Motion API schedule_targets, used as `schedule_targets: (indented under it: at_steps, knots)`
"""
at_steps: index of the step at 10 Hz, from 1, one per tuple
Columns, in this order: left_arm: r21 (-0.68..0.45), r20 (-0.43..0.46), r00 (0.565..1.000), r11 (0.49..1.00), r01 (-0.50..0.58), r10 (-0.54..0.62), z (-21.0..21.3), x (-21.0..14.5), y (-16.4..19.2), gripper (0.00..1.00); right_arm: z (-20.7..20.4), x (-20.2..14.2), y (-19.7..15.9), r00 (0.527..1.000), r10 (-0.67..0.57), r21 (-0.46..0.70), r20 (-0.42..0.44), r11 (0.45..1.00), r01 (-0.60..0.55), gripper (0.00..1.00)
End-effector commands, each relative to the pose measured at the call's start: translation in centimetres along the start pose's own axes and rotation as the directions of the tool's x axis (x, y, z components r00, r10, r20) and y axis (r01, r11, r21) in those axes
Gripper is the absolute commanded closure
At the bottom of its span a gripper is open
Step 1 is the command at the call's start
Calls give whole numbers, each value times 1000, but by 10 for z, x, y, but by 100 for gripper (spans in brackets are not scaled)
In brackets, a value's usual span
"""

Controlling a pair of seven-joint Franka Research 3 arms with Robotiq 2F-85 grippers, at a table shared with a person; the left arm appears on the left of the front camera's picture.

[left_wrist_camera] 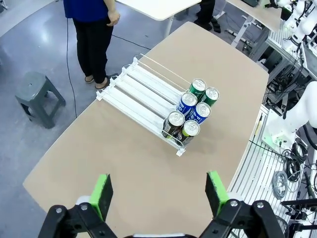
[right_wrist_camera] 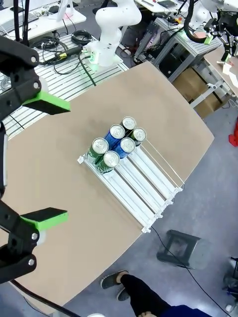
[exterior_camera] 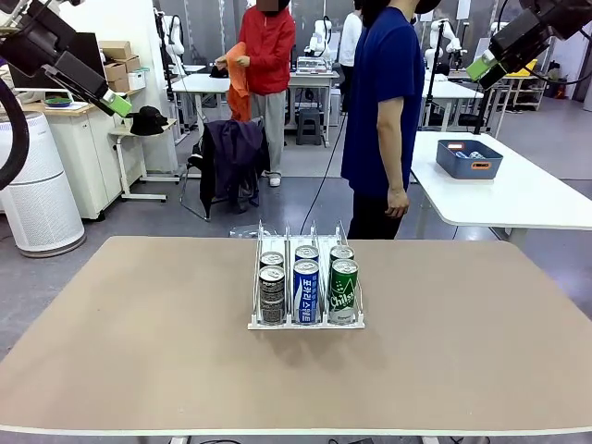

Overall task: Fill the beverage cans into the dispenser.
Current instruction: Pick up the Pepsi coke handed by the human.

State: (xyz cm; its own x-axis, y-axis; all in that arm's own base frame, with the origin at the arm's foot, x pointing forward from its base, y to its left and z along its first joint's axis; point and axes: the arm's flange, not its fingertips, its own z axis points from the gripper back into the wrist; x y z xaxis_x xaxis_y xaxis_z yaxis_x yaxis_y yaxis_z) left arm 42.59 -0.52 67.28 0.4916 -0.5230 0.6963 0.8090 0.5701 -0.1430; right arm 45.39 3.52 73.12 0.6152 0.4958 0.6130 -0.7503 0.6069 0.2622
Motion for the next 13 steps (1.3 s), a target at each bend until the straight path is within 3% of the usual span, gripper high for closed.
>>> schedule_targets:
  at_steps: [1,5,8,13]
  knots:
    - [-4,-10,1000,1000,11,-12,2,6,-6,0,0,0,0,1000,0,-1,1,1000,0,0]
    - [53,-47,998,998,35,-32,20,33,-50,0,18,2,18,998,43,9,-37,999,-43,0]
    - [40,-55,998,999,32,-30,36,51,-71,0,38,8,43,997,76,-113,-21,991,-77,0]
    - [77,12,989,986,148,-149,42,48,-83,0,51,6,42,992,124,-179,3,976,-122,0]
